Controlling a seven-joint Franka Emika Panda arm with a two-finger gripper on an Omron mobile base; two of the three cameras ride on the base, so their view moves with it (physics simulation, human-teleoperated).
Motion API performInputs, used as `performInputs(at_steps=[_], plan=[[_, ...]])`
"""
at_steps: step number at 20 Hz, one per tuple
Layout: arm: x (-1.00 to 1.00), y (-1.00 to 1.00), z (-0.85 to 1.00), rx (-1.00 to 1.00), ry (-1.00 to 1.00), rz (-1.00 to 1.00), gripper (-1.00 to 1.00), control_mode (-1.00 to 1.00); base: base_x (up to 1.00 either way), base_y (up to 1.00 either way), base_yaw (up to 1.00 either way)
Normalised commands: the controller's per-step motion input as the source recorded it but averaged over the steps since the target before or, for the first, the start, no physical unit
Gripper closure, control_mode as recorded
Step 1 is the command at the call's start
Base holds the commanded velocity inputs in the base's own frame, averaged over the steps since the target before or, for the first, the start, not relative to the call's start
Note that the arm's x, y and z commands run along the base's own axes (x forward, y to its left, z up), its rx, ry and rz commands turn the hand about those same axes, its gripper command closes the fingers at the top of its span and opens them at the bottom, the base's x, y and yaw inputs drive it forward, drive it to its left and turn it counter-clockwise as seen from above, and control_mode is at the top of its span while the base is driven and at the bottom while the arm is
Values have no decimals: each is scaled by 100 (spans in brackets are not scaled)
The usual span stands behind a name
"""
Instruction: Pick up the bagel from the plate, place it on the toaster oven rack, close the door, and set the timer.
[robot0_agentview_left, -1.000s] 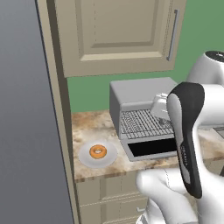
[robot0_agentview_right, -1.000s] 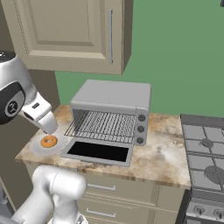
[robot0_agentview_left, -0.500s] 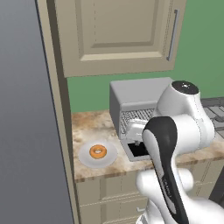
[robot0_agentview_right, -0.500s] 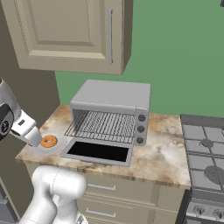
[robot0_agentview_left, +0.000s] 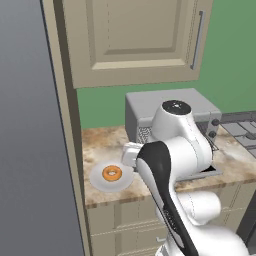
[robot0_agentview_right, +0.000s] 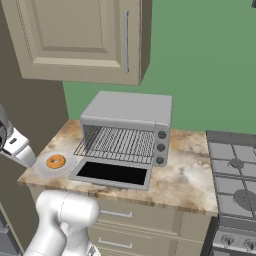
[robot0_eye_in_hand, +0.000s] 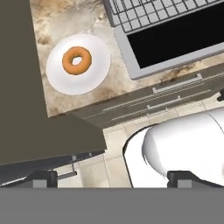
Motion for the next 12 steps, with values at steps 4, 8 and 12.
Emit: performInputs(at_steps=[4,8,12], plan=[[44,5,-11,0,6,0,-100,-100,0,0,0],[32,0,-31,0,1,0,-100,-100,0,0,0],[1,9,-58,0,0,-4,-100,-100,0,0,0]])
